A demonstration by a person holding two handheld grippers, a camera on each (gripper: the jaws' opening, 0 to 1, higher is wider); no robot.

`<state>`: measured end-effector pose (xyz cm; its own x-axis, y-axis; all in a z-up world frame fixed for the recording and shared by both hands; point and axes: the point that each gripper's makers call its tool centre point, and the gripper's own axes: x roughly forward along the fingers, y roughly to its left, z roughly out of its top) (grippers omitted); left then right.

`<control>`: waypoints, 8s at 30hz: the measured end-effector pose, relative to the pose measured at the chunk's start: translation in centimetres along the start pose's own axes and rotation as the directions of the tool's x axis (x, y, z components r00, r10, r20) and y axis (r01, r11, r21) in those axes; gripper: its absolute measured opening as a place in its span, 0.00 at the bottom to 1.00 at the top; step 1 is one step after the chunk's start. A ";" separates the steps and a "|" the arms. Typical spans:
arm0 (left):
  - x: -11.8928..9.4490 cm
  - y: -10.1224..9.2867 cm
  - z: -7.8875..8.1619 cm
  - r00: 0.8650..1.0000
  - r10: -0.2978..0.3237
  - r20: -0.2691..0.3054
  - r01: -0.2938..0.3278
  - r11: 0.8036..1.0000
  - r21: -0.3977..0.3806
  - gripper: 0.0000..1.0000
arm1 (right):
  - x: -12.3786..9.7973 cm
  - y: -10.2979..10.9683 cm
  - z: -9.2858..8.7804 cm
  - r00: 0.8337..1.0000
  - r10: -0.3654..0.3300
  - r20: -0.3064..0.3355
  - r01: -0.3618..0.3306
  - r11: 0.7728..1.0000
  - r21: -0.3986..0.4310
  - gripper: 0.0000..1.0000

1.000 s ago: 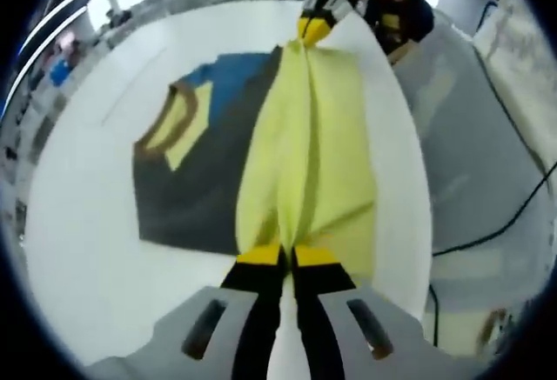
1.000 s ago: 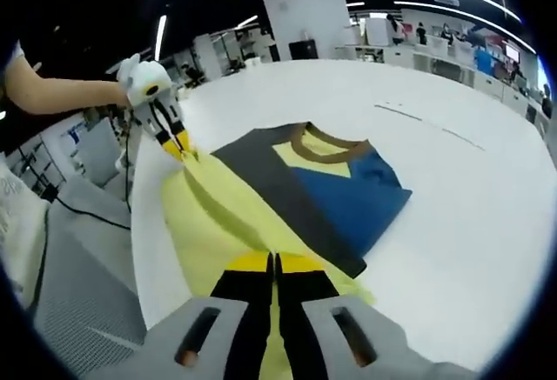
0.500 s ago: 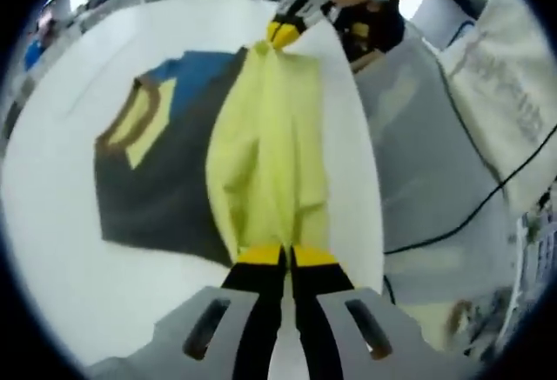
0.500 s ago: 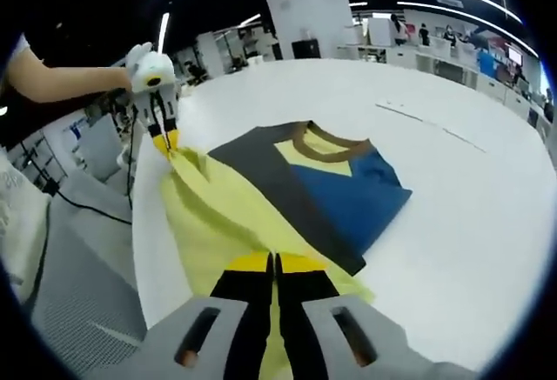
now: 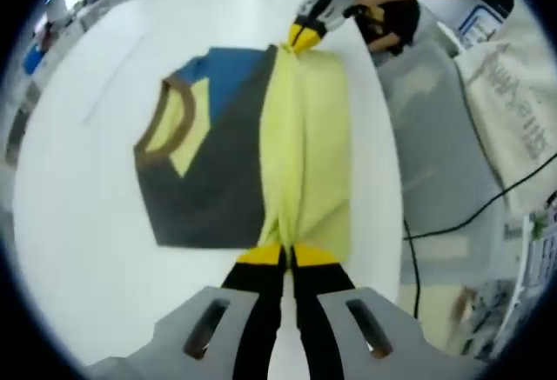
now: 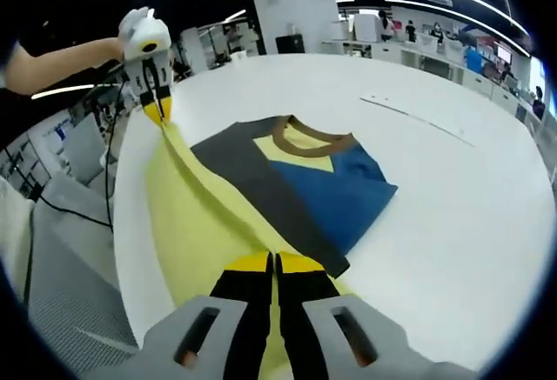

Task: Fold the garment on the visible template until the final outline fits inside the template.

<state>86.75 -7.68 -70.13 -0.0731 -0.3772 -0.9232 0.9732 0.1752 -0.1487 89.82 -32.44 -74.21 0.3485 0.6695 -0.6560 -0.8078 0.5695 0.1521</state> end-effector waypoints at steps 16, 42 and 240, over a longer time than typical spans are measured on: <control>-0.1 4.8 -0.2 0.969 0.244 0.031 -0.245 0.969 0.023 0.00 | 0.2 -1.2 -0.4 0.999 -0.035 -0.003 0.035 0.997 0.068 0.02; 3.3 5.1 -4.0 0.918 0.388 0.083 -0.370 0.914 -0.167 0.24 | 0.9 -1.2 -1.2 1.000 -0.024 -0.020 0.026 0.994 0.109 0.02; -3.2 2.2 0.3 0.981 0.157 0.115 -0.187 0.927 0.326 0.00 | 12.7 15.3 4.8 0.992 0.125 -0.033 -0.129 0.956 -0.265 0.07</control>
<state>89.17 -6.34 -67.44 0.1063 -0.4470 -0.8882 0.9867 -0.0634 0.1500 84.18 -12.96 -76.68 0.2291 0.7193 -0.6559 -0.9428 0.3315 0.0343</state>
